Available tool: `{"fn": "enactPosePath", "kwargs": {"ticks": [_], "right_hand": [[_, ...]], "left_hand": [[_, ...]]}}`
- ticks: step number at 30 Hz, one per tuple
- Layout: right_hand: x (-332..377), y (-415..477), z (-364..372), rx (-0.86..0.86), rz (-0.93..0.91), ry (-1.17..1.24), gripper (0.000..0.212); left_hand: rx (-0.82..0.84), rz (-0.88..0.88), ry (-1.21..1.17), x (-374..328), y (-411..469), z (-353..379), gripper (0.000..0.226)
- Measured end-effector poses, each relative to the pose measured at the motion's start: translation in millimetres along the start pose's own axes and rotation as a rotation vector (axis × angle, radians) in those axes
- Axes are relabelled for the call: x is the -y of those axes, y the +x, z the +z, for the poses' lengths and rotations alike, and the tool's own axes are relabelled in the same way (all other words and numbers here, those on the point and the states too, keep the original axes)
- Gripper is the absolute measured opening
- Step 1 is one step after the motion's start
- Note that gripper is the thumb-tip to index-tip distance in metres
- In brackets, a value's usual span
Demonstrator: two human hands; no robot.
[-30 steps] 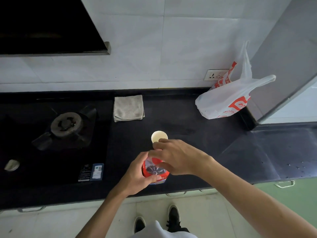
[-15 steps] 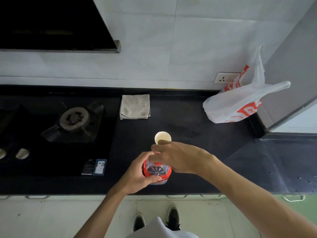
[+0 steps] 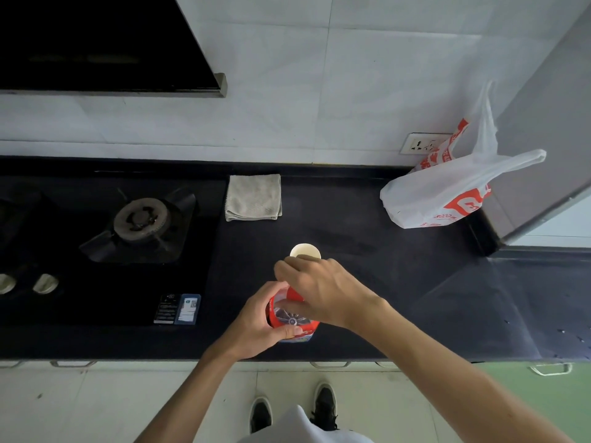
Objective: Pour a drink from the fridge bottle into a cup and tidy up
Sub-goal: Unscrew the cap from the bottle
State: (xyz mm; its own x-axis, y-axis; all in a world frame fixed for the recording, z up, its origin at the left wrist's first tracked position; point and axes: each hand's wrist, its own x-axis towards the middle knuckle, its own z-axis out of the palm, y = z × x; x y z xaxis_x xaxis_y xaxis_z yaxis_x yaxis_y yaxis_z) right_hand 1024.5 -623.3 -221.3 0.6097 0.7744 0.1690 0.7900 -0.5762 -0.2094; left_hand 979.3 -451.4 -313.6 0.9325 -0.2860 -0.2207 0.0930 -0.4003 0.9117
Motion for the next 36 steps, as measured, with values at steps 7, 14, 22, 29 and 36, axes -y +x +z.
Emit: {"fn": "enactPosePath", "kwargs": {"ticks": [7,14,22,29,36], "right_hand": [[-17,-13,-4,0.061,0.092,0.041,0.040],[-18,-14,-6,0.093,-0.032,0.098,0.031],[-30,-18,-12,0.023,-0.023,0.348,0.031],[-72,-82,18,-0.154,0.300,0.582,0.017],[-109,-166,97,-0.014,0.534,0.541,0.013]], "left_hand": [[-0.014,0.024,-0.021,4,1,1,0.073],[-0.011,0.009,-0.027,6,5,1,0.072],[-0.056,0.022,-0.058,1,7,3,0.071],[-0.051,-0.003,-0.068,5,8,4,0.076],[-0.061,-0.036,-0.042,9,8,4,0.079]]}}
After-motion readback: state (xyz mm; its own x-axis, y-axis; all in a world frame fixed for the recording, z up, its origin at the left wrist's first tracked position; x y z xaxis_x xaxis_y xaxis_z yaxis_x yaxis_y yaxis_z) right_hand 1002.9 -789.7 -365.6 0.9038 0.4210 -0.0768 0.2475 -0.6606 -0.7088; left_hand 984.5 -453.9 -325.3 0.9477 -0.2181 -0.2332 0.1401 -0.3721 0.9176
